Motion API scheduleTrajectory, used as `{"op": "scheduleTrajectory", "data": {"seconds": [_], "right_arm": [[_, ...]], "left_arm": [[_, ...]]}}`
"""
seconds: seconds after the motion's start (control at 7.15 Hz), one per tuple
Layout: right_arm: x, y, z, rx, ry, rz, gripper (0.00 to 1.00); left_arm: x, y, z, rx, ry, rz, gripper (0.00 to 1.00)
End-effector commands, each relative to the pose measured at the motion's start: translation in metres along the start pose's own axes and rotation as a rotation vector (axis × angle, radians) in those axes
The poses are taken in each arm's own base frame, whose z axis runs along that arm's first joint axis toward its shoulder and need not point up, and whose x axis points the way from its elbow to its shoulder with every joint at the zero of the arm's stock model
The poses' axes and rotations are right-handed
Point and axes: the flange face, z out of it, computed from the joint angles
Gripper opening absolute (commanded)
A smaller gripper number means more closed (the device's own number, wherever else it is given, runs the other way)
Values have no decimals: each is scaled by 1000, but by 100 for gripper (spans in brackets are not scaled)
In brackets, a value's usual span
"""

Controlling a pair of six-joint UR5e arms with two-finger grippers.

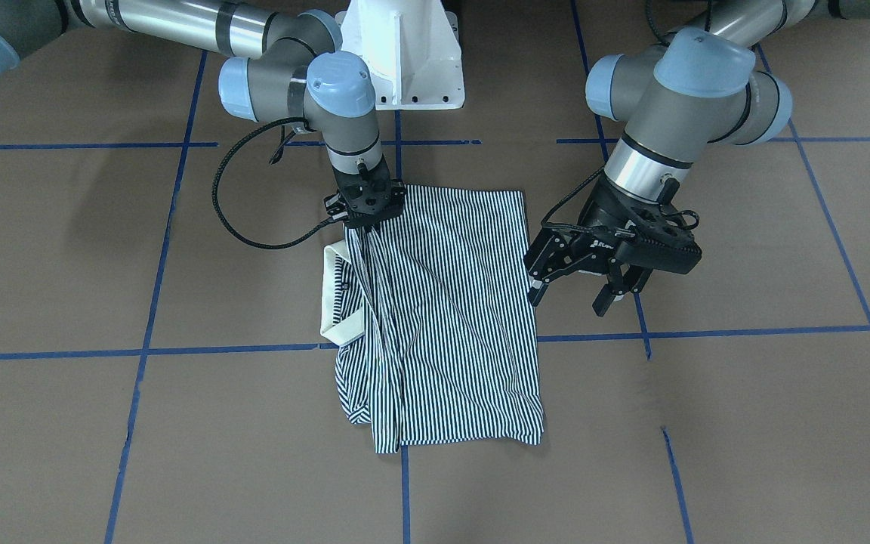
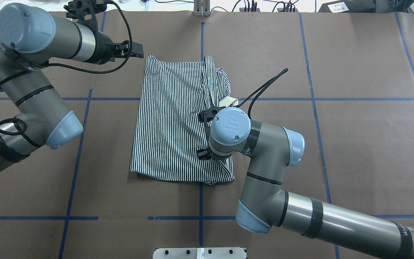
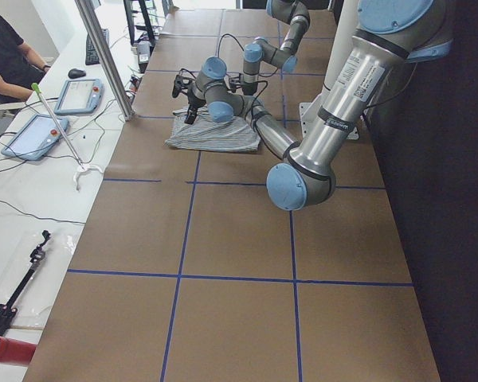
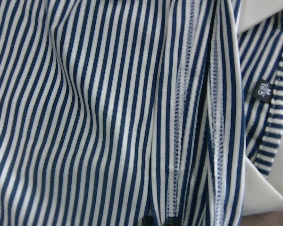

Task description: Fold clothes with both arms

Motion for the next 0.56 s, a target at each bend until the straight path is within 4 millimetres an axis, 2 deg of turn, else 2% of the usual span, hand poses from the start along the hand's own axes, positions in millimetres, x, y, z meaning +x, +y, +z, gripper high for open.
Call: {"op": "scheduleTrajectory", "data": {"seconds": [0.0, 0.14, 0.42], "right_arm": [[1, 0, -3, -6, 13, 5, 4], [-1, 2, -12, -11, 20, 7, 0], [7, 7, -18, -8, 17, 7, 0]], "left_arm": [[1, 0, -1, 1, 2, 0, 100], [0, 0, 0, 1, 1, 0, 100], [1, 0, 1, -1, 0, -3, 100]]}}
